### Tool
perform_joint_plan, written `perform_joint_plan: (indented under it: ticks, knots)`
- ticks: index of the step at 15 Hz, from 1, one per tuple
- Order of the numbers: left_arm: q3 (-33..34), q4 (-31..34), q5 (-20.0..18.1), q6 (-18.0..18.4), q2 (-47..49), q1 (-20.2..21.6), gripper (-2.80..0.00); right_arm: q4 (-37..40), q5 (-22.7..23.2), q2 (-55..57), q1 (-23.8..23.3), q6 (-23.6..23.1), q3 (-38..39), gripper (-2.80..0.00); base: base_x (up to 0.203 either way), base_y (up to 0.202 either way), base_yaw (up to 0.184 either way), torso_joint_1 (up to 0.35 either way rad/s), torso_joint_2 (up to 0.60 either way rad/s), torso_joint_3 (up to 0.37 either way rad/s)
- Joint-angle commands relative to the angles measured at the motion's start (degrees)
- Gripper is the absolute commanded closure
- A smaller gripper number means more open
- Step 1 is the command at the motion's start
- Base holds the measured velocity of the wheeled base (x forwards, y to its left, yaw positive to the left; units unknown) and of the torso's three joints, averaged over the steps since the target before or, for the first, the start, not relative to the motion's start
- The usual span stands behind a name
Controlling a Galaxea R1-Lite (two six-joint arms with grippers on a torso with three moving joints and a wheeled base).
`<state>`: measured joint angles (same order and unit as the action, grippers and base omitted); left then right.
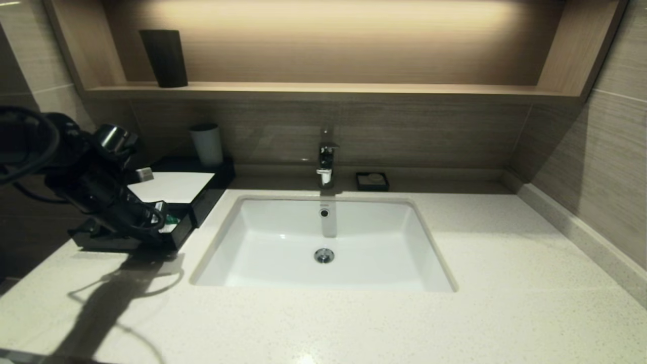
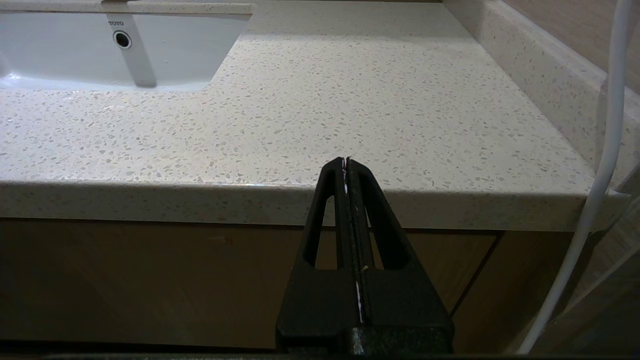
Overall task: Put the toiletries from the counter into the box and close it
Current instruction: Close the drawer
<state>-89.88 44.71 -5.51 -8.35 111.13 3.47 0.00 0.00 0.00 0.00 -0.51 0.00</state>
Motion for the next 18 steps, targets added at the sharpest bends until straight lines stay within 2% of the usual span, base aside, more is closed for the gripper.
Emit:
perform_joint_plan:
  ticks: [1, 18]
  knots:
    - [0.0, -0.5, 0.0, -0.1, 0.7, 0.0, 0.0, 0.0, 0.0, 0.0, 0.0, 0.0, 0.0, 0.0, 0.0, 0.0, 0.0, 0.0, 0.0, 0.0]
    - [0.0, -7.6, 0.0, -2.1, 1.7, -0.5, 0.0, 0.0, 0.0, 0.0, 0.0, 0.0, 0.0, 0.0, 0.0, 0.0, 0.0, 0.0, 0.0, 0.0]
